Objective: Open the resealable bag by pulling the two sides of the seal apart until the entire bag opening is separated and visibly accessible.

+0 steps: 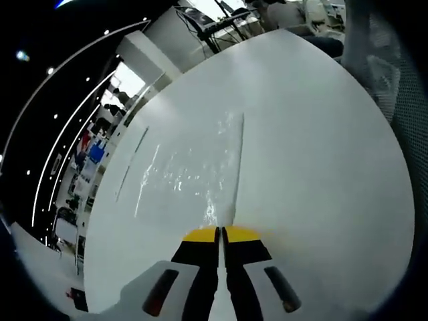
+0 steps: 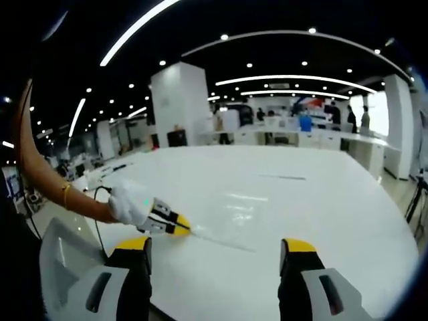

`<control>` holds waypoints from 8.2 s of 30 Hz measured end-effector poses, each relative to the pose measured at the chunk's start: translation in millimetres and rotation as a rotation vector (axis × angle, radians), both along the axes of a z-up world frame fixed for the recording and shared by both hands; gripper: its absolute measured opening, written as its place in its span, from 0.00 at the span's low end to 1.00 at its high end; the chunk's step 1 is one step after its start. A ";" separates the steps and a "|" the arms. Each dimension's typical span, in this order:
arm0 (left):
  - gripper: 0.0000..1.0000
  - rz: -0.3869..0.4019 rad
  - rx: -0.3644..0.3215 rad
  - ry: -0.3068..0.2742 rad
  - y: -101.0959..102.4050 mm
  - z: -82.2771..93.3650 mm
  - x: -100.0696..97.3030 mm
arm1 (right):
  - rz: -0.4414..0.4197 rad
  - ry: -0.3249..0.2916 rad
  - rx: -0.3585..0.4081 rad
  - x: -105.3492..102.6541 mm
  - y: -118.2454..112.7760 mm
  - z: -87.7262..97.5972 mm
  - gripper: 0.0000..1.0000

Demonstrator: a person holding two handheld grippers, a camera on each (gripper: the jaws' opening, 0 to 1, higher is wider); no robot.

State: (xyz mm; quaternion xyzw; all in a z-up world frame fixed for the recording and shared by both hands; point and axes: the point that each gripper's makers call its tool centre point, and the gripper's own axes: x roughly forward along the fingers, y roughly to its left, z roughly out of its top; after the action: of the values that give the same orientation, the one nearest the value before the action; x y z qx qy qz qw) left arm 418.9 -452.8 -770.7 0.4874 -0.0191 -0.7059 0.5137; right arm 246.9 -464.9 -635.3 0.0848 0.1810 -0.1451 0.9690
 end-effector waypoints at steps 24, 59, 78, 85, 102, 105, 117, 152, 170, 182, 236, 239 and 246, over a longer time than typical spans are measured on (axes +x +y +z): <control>0.00 -0.074 0.047 0.093 25.5 44.8 -35.9 | 0.184 0.074 -0.171 29.3 22.5 6.6 0.72; 0.00 -0.200 0.050 0.242 73.6 81.8 -105.7 | 0.629 0.346 -0.452 58.4 82.6 -46.6 0.35; 0.00 -0.229 0.048 0.263 78.8 84.4 -120.1 | 0.788 0.462 -0.535 52.6 91.2 -66.0 0.00; 0.00 -0.231 0.053 0.273 80.4 84.5 -122.0 | 0.809 0.466 -0.550 52.0 94.7 -67.6 0.00; 0.00 -0.259 0.062 0.269 81.4 81.4 -127.7 | 0.877 0.484 -0.607 49.8 101.3 -65.8 0.00; 0.00 -0.259 0.070 0.277 82.5 81.3 -128.7 | 0.883 0.483 -0.606 49.0 102.9 -66.2 0.00; 0.00 -0.231 0.114 0.292 86.4 76.7 -135.5 | 0.933 0.509 -0.595 43.2 109.7 -70.9 0.00; 0.00 -0.226 0.130 0.329 92.7 79.3 -142.6 | 0.921 0.493 -0.491 29.7 107.1 -73.5 0.00; 0.00 -0.262 0.121 0.312 93.9 74.6 -137.6 | 0.957 0.558 -0.586 33.9 101.6 -78.7 0.00; 0.00 -0.265 0.112 0.294 90.8 71.7 -145.2 | 0.970 0.537 -0.596 34.3 110.7 -74.5 0.00; 0.00 -0.226 0.092 0.360 108.5 96.1 -140.7 | 0.853 0.598 -0.555 -7.0 73.3 -83.4 0.00; 0.00 -0.222 0.089 0.364 108.2 97.1 -139.6 | 0.846 0.607 -0.554 -10.8 68.8 -84.9 0.00; 0.00 -0.217 0.089 0.374 110.1 99.2 -137.0 | 0.833 0.617 -0.548 -15.6 64.3 -85.8 0.00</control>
State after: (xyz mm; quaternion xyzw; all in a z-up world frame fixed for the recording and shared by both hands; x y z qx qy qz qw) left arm 281.9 -342.7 -671.5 0.3654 0.0555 -0.8352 0.4072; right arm 231.4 -400.6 -721.1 -0.2931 0.4285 0.1884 0.8336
